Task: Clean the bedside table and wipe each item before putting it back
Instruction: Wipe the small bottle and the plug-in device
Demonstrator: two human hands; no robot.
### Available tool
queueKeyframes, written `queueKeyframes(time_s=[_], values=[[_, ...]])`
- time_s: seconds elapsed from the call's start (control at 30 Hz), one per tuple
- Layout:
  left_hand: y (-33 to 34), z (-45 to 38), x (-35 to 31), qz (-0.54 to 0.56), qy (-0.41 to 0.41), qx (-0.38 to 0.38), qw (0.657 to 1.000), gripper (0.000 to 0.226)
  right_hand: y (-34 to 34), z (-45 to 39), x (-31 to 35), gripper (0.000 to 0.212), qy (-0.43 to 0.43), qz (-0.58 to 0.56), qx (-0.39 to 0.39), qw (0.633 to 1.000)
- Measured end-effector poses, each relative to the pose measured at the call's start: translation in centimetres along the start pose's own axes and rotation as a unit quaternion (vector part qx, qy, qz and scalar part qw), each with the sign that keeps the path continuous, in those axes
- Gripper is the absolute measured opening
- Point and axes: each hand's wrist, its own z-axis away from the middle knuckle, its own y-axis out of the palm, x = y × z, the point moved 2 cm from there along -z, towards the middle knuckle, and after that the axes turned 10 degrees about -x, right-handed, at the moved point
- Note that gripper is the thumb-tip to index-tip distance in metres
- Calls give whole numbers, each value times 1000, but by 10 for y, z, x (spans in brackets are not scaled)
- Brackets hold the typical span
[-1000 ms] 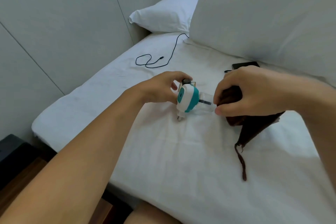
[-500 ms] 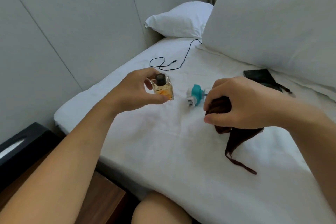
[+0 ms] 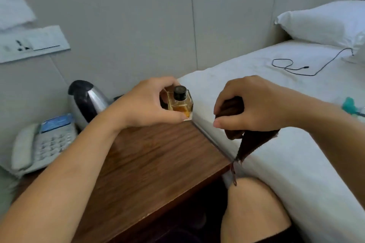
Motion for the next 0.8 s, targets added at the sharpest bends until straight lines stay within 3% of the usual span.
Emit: queueKeyframes(time_s=[0.17,0.33,0.43,0.63,0.8], values=[[-42,76,56,-34,-96,-27,994,43,54,-44,55,26,-92,-44,36,994],[-39,145,114,-27,-183,-46,982,44,108,-80,89,31,-149,-67,68,984],[-22,170,142,-14,-226,-48,973,47,142,-97,100,28,-149,-99,79,981],[-1,185,172,-35,-236,-43,970,52,202,-101,93,28,-125,-143,107,976],[5,187,181,-71,-234,-41,969,51,237,-78,68,29,-81,-183,47,979]])
